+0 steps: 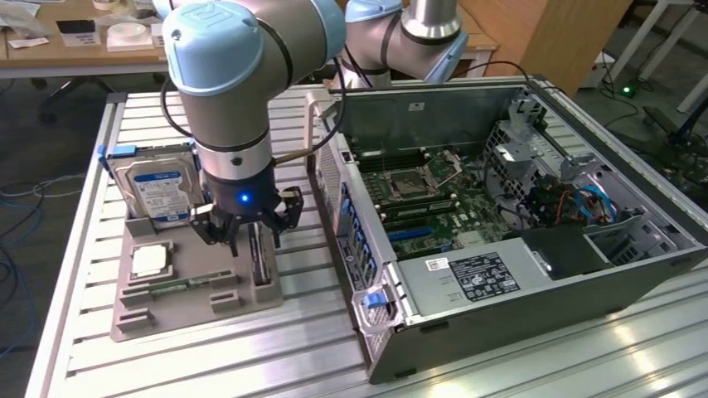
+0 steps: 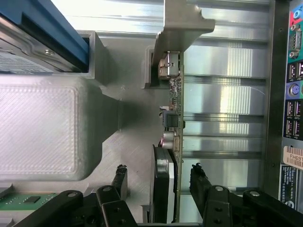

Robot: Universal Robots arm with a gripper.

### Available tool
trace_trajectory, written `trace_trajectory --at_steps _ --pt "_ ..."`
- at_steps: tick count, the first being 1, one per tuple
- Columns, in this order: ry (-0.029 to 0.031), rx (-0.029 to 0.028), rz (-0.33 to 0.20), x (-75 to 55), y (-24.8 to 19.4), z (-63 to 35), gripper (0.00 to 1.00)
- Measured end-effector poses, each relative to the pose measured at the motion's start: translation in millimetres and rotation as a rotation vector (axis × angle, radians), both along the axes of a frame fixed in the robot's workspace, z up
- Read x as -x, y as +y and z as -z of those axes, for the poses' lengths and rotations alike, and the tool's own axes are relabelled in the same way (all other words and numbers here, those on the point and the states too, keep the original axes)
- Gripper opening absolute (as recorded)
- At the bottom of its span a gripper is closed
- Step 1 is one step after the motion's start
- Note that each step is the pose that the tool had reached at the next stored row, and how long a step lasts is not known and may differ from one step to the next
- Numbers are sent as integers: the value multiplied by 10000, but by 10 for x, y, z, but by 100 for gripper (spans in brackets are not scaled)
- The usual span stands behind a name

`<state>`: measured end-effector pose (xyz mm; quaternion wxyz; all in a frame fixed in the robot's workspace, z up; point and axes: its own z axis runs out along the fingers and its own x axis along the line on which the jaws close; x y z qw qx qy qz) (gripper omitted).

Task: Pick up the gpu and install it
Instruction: 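Pick up the gpu and move the gpu toward the slot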

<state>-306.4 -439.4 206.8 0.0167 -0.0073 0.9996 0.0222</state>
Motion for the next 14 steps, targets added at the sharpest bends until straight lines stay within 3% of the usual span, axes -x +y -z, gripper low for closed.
trace_trajectory --at_steps 4,9,11,14 --pt "0 0 1 0 0 0 57" --pt "-1 1 0 0 0 0 33" --pt "1 1 1 0 0 0 28" --pt "1 10 0 0 0 0 28"
